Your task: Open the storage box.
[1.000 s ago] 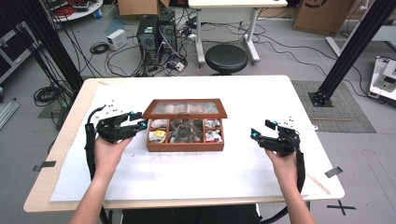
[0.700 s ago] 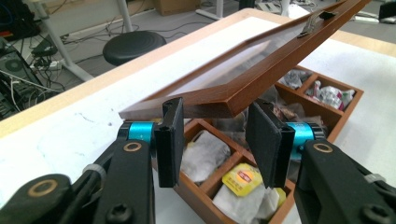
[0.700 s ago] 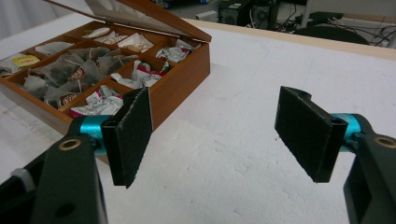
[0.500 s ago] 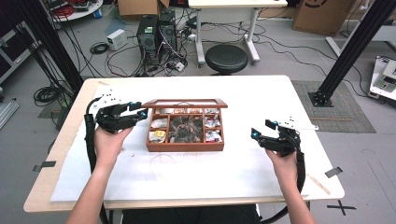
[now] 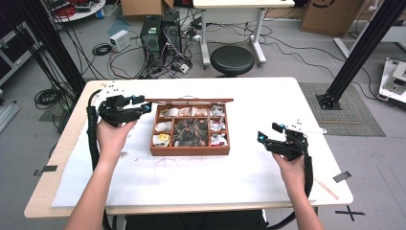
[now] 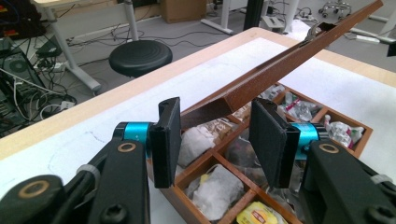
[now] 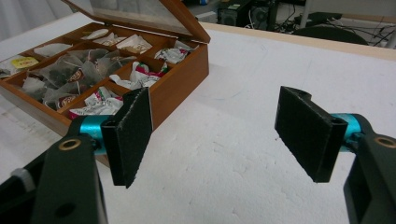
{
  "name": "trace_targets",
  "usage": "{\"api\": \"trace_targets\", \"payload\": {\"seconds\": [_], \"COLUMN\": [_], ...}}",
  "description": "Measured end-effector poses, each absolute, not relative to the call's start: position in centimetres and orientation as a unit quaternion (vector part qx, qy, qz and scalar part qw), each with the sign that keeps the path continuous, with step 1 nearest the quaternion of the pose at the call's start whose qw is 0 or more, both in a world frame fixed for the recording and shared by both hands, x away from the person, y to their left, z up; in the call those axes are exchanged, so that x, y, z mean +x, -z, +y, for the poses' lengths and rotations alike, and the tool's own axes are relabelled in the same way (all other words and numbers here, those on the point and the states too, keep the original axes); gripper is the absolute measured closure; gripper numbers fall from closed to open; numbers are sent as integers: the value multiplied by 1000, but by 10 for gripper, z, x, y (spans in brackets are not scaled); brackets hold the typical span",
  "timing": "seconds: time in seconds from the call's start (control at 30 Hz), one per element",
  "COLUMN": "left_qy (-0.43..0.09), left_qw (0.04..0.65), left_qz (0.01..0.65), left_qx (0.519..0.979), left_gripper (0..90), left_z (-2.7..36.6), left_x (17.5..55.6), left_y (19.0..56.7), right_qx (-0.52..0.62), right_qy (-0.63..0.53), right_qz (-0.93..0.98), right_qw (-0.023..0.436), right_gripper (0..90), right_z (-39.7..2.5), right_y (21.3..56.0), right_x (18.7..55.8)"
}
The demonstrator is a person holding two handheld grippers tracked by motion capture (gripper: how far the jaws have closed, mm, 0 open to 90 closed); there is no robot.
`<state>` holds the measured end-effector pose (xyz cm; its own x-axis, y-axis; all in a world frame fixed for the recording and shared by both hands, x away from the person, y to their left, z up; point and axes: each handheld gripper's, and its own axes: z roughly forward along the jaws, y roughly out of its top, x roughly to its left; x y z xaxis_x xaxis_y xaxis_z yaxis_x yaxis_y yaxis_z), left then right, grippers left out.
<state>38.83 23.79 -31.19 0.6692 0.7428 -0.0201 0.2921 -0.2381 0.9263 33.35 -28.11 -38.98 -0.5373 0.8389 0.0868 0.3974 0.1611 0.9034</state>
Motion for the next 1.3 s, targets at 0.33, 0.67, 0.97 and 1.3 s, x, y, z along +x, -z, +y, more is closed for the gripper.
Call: {"api": "trace_targets", "payload": {"seconds": [0.33, 0.67, 0.97, 1.3], "left_qy": [-209, -210, -213, -213], "left_qw": [536, 540, 535, 535], "left_qz": [352, 356, 354, 359], "left_qx": [738, 733, 737, 734], "left_gripper": [540, 540, 537, 528], "left_z": [238, 237, 233, 232], "left_x": [399, 411, 418, 419], "left_y": [304, 299, 294, 294], "right_qx": [426, 425, 432, 428], "right_qy": [-490, -490, -495, -495], "right_qz": [727, 727, 721, 723], "right_qw": [224, 224, 220, 219], "right_gripper": [281, 282, 282, 282], "right_z": [-282, -282, -281, -278], "right_y": [390, 390, 389, 390], "right_x": [333, 334, 337, 337]}}
